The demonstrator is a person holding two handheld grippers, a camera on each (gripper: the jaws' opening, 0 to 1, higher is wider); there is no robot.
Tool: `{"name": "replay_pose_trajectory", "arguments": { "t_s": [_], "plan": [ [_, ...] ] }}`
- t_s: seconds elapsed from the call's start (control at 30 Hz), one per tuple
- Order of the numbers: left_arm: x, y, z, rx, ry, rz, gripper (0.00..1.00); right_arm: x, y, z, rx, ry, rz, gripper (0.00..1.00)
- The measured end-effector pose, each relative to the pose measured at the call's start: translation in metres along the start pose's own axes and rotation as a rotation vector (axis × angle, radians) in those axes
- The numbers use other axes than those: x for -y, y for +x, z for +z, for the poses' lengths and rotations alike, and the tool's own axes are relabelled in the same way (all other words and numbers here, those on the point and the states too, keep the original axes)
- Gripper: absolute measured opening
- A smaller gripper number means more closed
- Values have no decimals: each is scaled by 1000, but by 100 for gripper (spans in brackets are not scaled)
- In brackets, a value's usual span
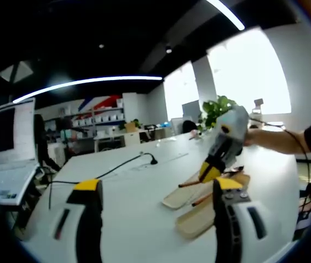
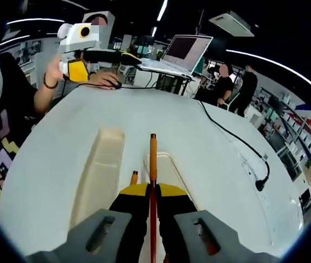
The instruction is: Arrange the utensils inside the cutlery case until each visible utensil rests in its matching compartment.
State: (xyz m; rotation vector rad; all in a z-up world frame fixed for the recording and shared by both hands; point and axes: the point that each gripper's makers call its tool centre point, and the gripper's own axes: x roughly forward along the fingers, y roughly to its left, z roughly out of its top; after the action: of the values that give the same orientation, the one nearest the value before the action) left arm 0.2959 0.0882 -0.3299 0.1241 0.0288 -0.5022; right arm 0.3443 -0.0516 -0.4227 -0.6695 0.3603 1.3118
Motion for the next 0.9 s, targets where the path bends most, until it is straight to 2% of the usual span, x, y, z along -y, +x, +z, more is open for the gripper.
{"name": "replay_pose_trajectory", "arguments": {
  "t_s": [0.27,0.43,0.9],
  "plan": [
    [0,0,-1,-4,0,0,87,0,4,4,4,-16,-12,3],
    [0,0,0,-2,0,0,87,2,0,14,30,-25,-38,3],
    [-1,0,1,5,2,4,87,-3,-15,34,-1,-98,-86,3]
  ]
}}
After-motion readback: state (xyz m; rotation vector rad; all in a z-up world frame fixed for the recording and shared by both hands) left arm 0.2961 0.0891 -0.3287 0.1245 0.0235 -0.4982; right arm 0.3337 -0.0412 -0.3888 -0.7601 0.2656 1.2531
